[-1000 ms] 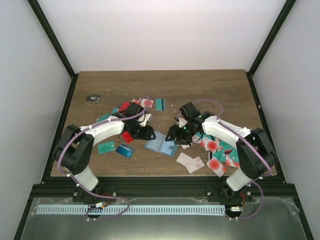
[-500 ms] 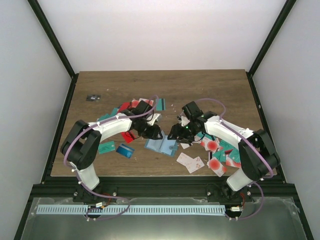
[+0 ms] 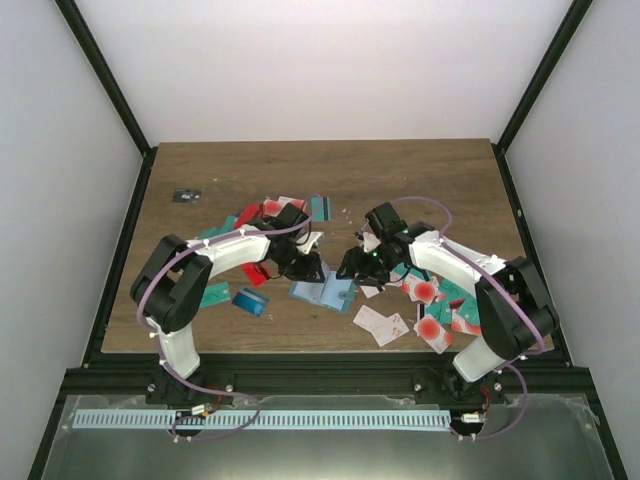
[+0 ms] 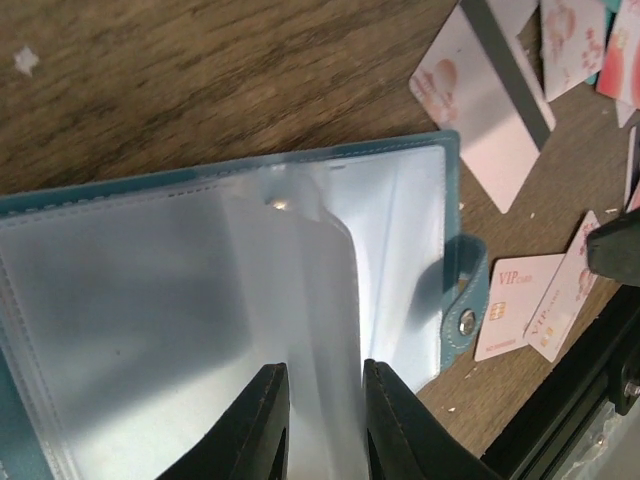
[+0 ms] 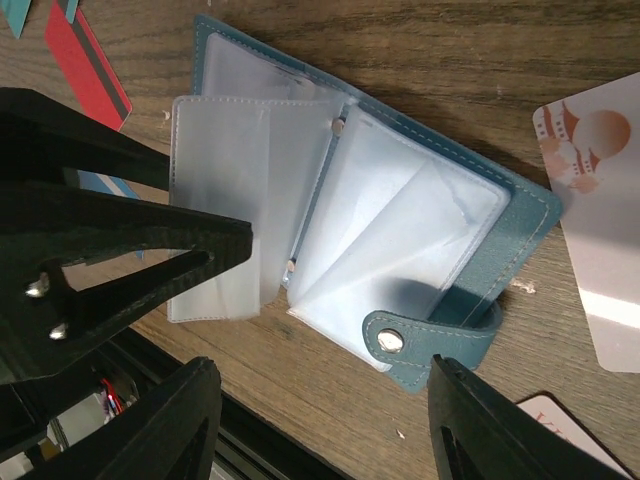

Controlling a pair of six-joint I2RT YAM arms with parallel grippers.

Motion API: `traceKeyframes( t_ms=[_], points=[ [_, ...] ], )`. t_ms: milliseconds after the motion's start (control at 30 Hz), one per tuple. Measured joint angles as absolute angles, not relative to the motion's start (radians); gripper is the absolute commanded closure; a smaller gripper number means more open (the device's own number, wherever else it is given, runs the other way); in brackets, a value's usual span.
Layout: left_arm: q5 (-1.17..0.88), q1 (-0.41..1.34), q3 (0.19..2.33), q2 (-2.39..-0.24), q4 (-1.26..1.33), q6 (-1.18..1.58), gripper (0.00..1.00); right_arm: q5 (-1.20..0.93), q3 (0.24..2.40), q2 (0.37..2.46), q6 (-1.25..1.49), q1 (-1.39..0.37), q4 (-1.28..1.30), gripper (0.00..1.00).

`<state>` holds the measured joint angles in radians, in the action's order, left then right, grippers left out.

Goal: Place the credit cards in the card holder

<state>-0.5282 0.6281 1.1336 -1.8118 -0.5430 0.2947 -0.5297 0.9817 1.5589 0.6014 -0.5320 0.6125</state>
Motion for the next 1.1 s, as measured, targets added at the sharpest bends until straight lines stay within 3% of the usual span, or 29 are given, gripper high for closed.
traceKeyframes(
  t_ms=[67, 367, 700, 900, 1100],
  points=[
    [-0.529, 0.629, 1.134, -1.824, -0.547, 0.299, 0.77, -0.530, 0.982, 1.559, 0.601, -0.532, 0.612, 0.41],
    [-0.528, 0.634, 1.137, -1.830, -0.550, 0.317, 0.94, -0.532, 0.982, 1.560, 0.599, -0.531, 0.611, 0.41],
    [-0.516, 0.627, 1.137, -1.829, -0.556, 0.317, 0.95, -0.548, 0.978, 1.566, 0.599, -0.531, 0.596, 0.41],
    [-0.443, 0.602, 1.137, -1.830, -0.590, 0.299, 0.90, -0.550, 0.962, 1.567, 0.598, -0.531, 0.596, 0.42],
    [-0.350, 0.593, 1.139, -1.830, -0.627, 0.284, 0.73, -0.553, 0.959, 1.575, 0.595, -0.531, 0.594, 0.41]
  ],
)
